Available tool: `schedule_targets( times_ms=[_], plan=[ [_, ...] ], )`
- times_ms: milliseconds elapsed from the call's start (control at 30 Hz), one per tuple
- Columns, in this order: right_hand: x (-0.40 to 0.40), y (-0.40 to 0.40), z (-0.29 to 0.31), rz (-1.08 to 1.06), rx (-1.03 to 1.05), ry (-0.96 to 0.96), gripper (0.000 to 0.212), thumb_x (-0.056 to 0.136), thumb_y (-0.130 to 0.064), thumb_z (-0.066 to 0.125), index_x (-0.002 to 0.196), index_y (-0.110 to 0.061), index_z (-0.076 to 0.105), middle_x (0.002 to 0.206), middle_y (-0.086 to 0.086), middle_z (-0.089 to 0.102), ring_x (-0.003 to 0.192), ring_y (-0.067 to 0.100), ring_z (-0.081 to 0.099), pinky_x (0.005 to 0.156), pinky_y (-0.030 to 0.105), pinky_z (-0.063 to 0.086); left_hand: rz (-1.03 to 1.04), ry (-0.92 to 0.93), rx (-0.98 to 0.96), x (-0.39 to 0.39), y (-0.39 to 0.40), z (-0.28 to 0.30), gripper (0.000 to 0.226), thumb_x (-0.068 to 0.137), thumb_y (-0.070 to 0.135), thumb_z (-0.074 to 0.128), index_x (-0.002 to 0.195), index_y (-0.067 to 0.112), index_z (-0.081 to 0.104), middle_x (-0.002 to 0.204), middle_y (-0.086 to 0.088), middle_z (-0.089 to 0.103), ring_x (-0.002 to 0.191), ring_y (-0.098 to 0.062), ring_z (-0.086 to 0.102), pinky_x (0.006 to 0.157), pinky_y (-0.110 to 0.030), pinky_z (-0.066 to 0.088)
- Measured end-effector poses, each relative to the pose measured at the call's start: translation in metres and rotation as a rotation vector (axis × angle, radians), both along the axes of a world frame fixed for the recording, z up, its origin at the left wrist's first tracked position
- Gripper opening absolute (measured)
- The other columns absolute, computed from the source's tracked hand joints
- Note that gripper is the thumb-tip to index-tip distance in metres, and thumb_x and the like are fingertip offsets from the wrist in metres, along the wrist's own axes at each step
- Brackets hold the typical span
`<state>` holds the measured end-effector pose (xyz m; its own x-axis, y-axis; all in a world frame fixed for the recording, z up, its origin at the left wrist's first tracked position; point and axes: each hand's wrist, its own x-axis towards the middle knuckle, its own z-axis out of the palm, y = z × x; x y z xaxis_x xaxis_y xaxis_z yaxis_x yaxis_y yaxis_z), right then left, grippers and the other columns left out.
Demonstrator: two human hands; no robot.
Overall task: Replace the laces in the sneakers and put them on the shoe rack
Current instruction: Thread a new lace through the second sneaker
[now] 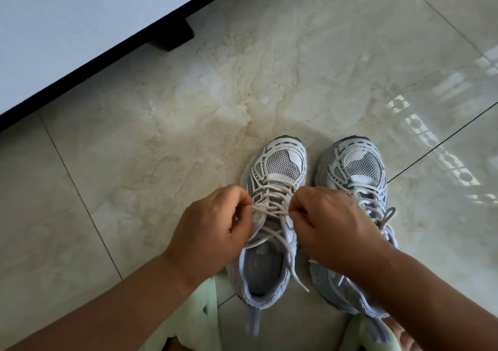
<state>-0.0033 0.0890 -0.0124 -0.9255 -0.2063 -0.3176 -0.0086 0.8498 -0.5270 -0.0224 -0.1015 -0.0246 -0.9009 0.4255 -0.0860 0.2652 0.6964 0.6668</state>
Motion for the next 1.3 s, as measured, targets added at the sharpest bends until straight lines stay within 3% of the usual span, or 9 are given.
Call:
schedule_targets(
  times_ms=[167,300,367,500,633,767,933,1133,1300],
  plan=[
    [0.003,0.008,0.004,-0.051,0.008,-0.089,0.011,0.081,-0.019,0.052,0.071,-0.020,0.048,0.061,-0.007,0.047,0.054,0.006,0.044,0.052,0.019,0.031,0.131,-0.115,0.059,0.008,-0.003,-0.006,0.019,0.081,0.036,0.042,0.075,0.020,0.051,0.054,0.010,0.048,0.051,-0.009,0.049,0.042,-0.016,0.037],
    [0.003,0.002,0.000,-0.026,-0.077,-0.032,0.013,0.081,-0.023,0.050,0.079,-0.014,0.060,0.059,-0.009,0.051,0.050,0.006,0.046,0.051,0.023,0.036,-0.040,-0.154,0.135,-0.004,0.001,-0.002,0.026,0.085,0.034,0.053,0.101,0.019,0.068,0.084,0.010,0.063,0.071,-0.005,0.061,0.061,-0.020,0.050],
    [0.002,0.002,-0.003,0.010,-0.049,-0.004,0.019,0.079,-0.023,0.047,0.069,-0.014,0.060,0.058,-0.006,0.053,0.050,0.012,0.049,0.051,0.024,0.036,-0.088,-0.099,0.112,-0.009,-0.001,-0.002,0.029,0.085,0.037,0.054,0.096,0.017,0.071,0.082,0.008,0.063,0.069,-0.004,0.060,0.060,-0.022,0.050],
    [0.003,0.005,-0.002,-0.053,0.046,0.067,0.016,0.066,-0.016,0.047,0.053,-0.017,0.039,0.049,-0.009,0.036,0.043,0.013,0.034,0.051,0.018,0.015,-0.043,-0.019,0.038,-0.003,-0.004,-0.005,0.024,0.086,0.034,0.049,0.086,0.018,0.068,0.078,0.012,0.059,0.063,-0.004,0.056,0.055,-0.027,0.048],
    [0.008,0.000,-0.002,-0.085,0.011,0.157,0.016,0.073,-0.035,0.046,0.066,-0.022,0.048,0.062,-0.011,0.043,0.058,0.012,0.038,0.061,0.025,0.031,-0.067,0.089,0.060,0.004,-0.003,-0.002,0.019,0.087,0.030,0.055,0.087,0.013,0.063,0.087,0.006,0.055,0.071,-0.007,0.054,0.060,-0.025,0.048],
    [0.020,-0.005,0.001,0.015,0.011,0.228,0.027,0.069,-0.048,0.057,0.069,-0.022,0.048,0.074,-0.007,0.044,0.071,0.014,0.041,0.067,0.029,0.030,-0.175,0.273,-0.036,0.012,-0.001,-0.002,0.028,0.077,0.034,0.069,0.063,0.012,0.059,0.072,-0.001,0.052,0.063,-0.015,0.048,0.056,-0.029,0.041],
    [0.028,-0.004,-0.008,0.076,0.052,0.229,0.022,0.073,-0.042,0.056,0.065,-0.021,0.053,0.079,-0.005,0.045,0.076,0.020,0.047,0.072,0.033,0.031,-0.195,0.321,-0.089,0.020,-0.002,-0.009,0.017,0.077,0.020,0.066,0.063,0.012,0.059,0.070,-0.003,0.055,0.062,-0.022,0.052,0.055,-0.036,0.043],
    [0.028,0.003,-0.006,0.034,-0.077,0.245,0.020,0.077,-0.037,0.055,0.065,-0.021,0.053,0.079,-0.006,0.046,0.076,0.016,0.046,0.073,0.034,0.031,-0.186,0.239,0.044,0.018,-0.006,-0.007,0.014,0.080,0.011,0.057,0.067,0.008,0.060,0.067,-0.002,0.057,0.059,-0.016,0.052,0.056,-0.024,0.045],
    [0.024,0.007,-0.007,0.066,-0.074,0.266,0.020,0.065,-0.019,0.061,0.059,-0.017,0.042,0.074,-0.005,0.044,0.071,0.018,0.042,0.070,0.037,0.033,-0.172,0.272,0.039,0.007,-0.022,-0.007,0.011,0.085,0.011,0.053,0.079,0.008,0.062,0.071,-0.002,0.059,0.063,-0.012,0.051,0.061,-0.022,0.047]
  ],
)
